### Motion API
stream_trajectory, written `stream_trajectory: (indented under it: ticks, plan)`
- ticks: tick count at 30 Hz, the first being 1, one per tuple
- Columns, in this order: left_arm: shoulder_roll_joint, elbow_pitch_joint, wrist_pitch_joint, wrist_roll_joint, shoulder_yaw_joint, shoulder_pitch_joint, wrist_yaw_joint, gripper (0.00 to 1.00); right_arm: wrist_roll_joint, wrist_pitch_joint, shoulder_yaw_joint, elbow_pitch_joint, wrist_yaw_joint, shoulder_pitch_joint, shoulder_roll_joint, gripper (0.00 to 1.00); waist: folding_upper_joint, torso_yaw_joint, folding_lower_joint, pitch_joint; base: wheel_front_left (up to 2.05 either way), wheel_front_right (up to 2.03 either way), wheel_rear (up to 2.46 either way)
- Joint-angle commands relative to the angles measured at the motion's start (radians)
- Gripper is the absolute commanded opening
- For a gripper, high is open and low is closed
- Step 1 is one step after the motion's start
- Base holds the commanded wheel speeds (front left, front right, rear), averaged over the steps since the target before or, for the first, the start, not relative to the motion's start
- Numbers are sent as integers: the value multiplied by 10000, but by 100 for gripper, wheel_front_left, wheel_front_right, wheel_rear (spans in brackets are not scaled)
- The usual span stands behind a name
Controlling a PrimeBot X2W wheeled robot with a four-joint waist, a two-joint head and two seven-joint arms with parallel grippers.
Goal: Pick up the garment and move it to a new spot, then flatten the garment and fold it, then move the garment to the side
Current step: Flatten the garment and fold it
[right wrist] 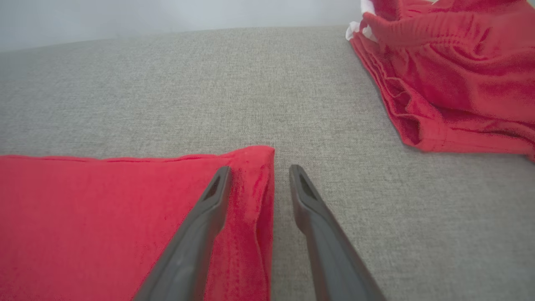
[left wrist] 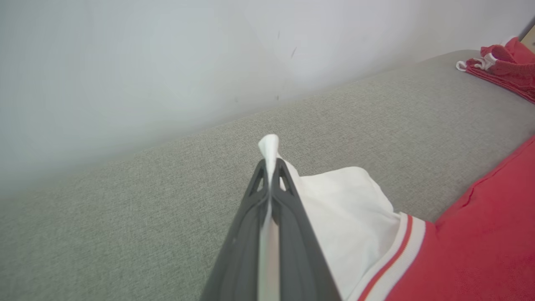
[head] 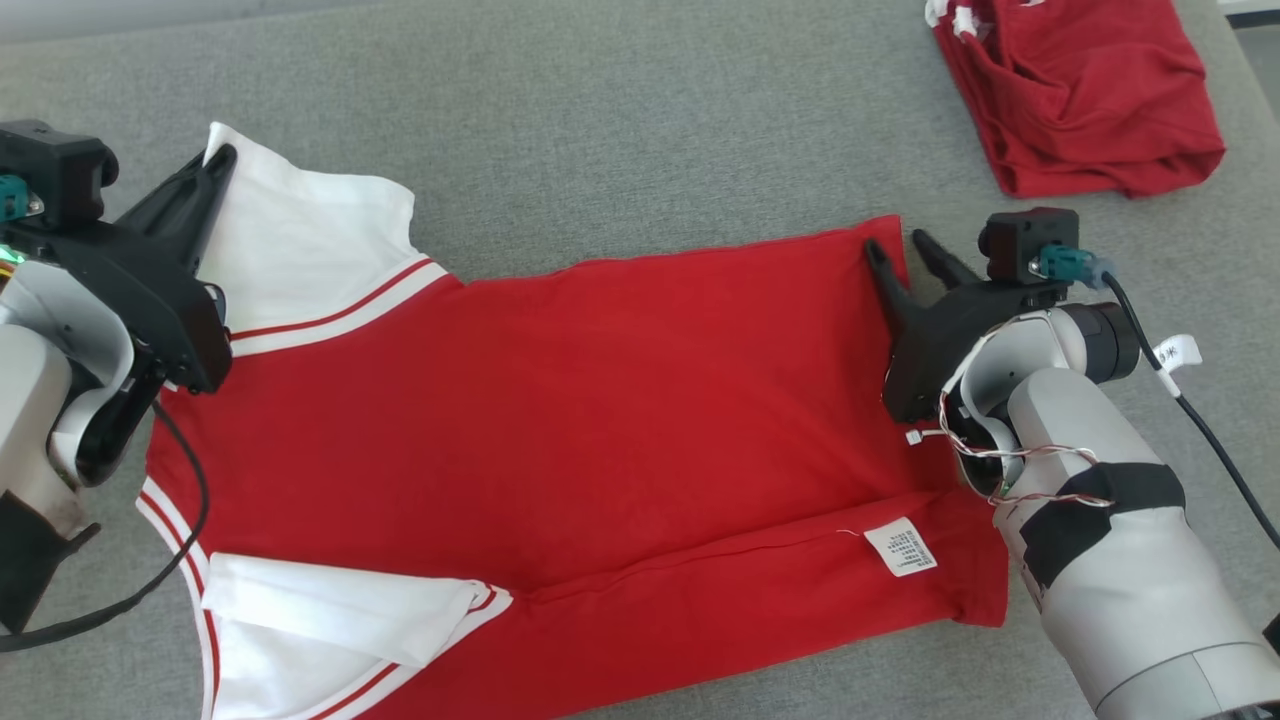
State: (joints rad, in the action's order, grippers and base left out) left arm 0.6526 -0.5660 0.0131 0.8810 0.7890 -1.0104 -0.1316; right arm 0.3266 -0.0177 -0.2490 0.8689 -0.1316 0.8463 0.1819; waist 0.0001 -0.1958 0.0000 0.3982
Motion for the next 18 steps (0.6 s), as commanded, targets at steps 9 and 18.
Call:
stream_trajectory:
  ticks: [9,18]
  plan:
    - [-10,16,276,180,196,-392,25,0,204,400,-77,399,26,504,24,0,-1,178,0,140,0,0,0]
    - [-199,-123,1045,482,44,97,25,0,291,1380,-107,743,26,272,91,0,-1,287,0,-474,0,0,0]
